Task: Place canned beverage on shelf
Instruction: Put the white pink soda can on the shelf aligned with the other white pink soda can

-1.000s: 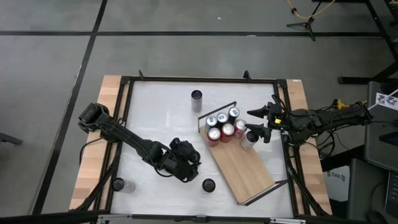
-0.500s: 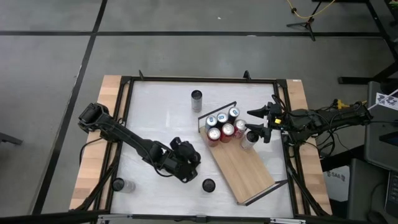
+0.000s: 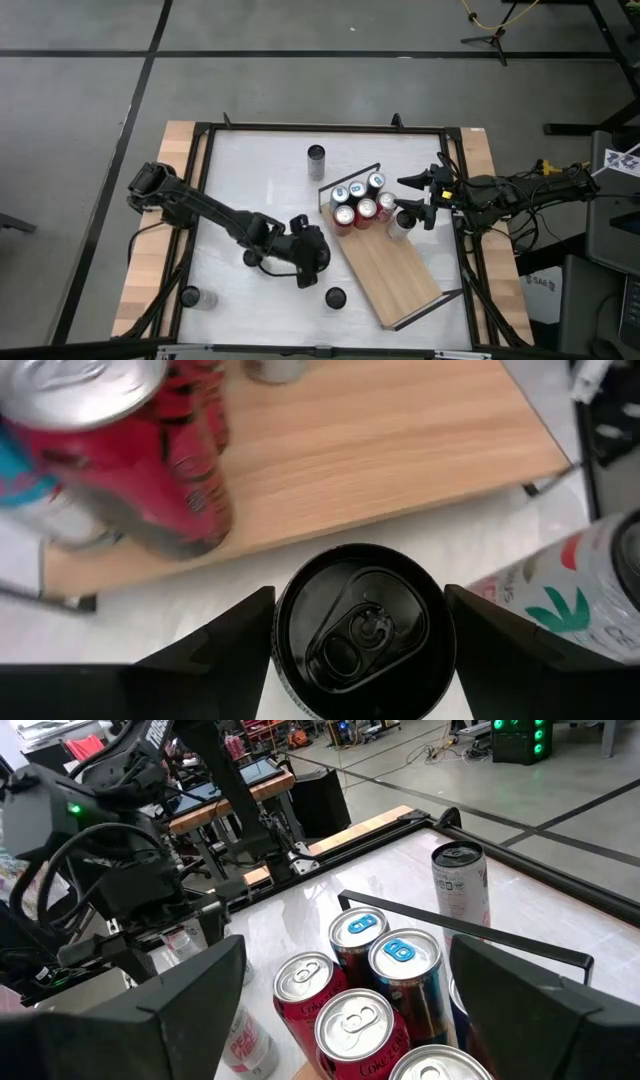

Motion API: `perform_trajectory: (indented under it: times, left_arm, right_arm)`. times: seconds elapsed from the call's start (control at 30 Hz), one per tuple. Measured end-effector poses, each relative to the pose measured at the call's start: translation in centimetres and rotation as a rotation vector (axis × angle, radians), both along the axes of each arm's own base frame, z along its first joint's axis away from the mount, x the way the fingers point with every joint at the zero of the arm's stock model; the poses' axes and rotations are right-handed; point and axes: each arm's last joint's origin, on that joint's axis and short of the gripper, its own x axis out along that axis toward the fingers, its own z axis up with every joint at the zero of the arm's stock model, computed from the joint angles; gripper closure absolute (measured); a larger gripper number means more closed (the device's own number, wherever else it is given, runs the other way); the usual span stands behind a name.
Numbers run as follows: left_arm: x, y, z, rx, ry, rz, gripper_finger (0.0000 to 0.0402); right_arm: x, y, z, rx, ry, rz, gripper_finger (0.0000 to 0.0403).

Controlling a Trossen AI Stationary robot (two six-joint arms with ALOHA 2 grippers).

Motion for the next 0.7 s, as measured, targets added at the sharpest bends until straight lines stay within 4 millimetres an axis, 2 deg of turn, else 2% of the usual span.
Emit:
perform_trajectory:
  times: [0.7]
  left_arm:
    - [1.6, 4.0, 0.0, 0.001, -0.053, -0.725, 0.0155]
  right_arm:
    - [0.0, 0.0, 0.0, 0.001, -0.001, 0.0, 0.0061]
